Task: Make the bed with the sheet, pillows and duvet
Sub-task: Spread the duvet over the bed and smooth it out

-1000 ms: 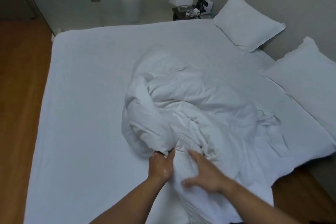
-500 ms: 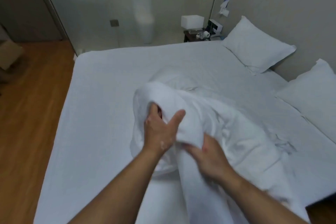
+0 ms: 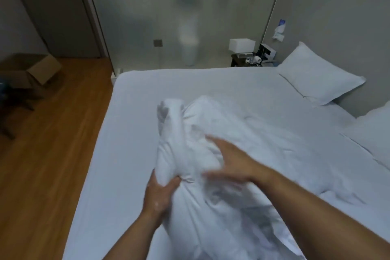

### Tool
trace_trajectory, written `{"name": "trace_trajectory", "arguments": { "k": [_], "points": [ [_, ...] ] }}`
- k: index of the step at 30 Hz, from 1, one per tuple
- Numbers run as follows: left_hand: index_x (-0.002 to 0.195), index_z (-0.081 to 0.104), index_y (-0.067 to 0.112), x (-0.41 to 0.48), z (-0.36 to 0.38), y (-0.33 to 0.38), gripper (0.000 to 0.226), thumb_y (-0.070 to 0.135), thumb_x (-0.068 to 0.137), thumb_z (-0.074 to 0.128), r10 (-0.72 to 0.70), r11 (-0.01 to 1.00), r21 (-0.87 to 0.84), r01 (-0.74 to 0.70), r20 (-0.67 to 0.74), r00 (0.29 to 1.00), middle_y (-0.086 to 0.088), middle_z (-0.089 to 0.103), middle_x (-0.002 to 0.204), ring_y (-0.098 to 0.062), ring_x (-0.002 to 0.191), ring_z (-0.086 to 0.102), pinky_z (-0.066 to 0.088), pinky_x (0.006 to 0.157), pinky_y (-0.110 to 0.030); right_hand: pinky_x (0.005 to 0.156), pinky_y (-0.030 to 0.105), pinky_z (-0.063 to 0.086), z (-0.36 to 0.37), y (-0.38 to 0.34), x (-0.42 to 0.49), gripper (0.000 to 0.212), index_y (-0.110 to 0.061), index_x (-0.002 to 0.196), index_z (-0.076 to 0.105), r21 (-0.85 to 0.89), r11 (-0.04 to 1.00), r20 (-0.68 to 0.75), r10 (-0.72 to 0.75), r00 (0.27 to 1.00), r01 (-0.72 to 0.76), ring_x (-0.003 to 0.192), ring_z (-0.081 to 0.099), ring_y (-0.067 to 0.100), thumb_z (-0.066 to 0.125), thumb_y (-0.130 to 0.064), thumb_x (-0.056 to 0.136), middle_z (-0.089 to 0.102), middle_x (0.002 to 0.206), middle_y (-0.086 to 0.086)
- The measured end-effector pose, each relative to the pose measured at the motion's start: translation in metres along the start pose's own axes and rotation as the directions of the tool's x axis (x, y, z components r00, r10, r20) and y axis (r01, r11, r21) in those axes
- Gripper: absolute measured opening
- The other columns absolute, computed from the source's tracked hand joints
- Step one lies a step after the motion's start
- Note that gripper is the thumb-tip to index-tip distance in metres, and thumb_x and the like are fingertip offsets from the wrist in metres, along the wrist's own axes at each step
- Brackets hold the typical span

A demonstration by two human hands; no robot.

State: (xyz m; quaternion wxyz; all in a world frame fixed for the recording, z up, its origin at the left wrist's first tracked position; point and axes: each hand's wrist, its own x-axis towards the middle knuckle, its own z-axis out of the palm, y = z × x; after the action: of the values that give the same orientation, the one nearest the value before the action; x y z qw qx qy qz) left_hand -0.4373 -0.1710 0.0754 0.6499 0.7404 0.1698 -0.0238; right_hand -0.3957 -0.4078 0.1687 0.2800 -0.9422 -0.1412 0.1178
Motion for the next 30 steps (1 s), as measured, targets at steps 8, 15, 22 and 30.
{"name": "trace_trajectory", "arguments": {
  "k": [8, 15, 22, 30],
  "points": [
    [0.105, 0.069, 0.029, 0.020, -0.042, -0.030, 0.044, 0.038, 0.067, 0.089, -0.133, 0.990, 0.040, 0.132, 0.039, 0.990, 0.009, 0.075, 0.103, -0.017, 0.098, 0.071, 0.058, 0.086, -0.038, 0.091, 0.019, 0.042, 0.116, 0.061, -0.061, 0.079, -0.034, 0.148, 0.036, 0.025, 0.967, 0.048, 0.253, 0.966, -0.254, 0.117, 0.058, 0.014, 0.069, -0.056, 0.079, 0.062, 0.127, -0.008],
    [0.098, 0.071, 0.029, 0.099, -0.115, 0.149, 0.024, 0.039, 0.078, 0.082, 0.272, 0.918, 0.300, -0.260, 0.002, 0.962, 0.017, 0.073, 0.088, -0.008, 0.085, 0.070, 0.053, 0.066, -0.024, 0.075, 0.019, 0.049, 0.054, -0.057, 0.006, 0.030, -0.032, 0.104, 0.067, 0.247, 0.967, -0.194, -0.016, 0.981, 0.065, 0.095, 0.063, 0.003, 0.060, -0.049, 0.080, 0.071, 0.107, -0.014],
    [0.159, 0.012, 0.025, 0.072, -0.086, 0.134, 0.095, 0.075, 0.086, 0.049, 0.134, 0.659, 0.728, -0.188, 0.133, 0.982, -0.013, 0.019, 0.163, -0.036, 0.148, 0.022, 0.023, 0.120, -0.048, 0.086, 0.034, 0.055, 0.089, -0.110, 0.022, 0.046, -0.024, 0.119, 0.068, 0.914, 0.364, 0.062, 0.307, 0.950, -0.177, 0.101, 0.071, 0.012, 0.076, -0.047, 0.080, 0.074, 0.110, -0.009],
    [0.157, 0.018, 0.021, -0.046, -0.029, 0.004, 0.115, 0.073, 0.066, 0.067, 0.188, 0.553, 0.715, -0.428, 0.393, 0.900, -0.002, 0.031, 0.157, -0.022, 0.145, 0.029, 0.035, 0.114, -0.039, 0.063, 0.021, 0.049, 0.106, -0.071, -0.016, 0.028, -0.020, 0.084, 0.056, 0.843, 0.439, -0.010, 0.591, 0.806, -0.311, 0.077, 0.064, 0.005, 0.065, -0.046, 0.091, 0.066, 0.082, -0.010]
  ]
}}
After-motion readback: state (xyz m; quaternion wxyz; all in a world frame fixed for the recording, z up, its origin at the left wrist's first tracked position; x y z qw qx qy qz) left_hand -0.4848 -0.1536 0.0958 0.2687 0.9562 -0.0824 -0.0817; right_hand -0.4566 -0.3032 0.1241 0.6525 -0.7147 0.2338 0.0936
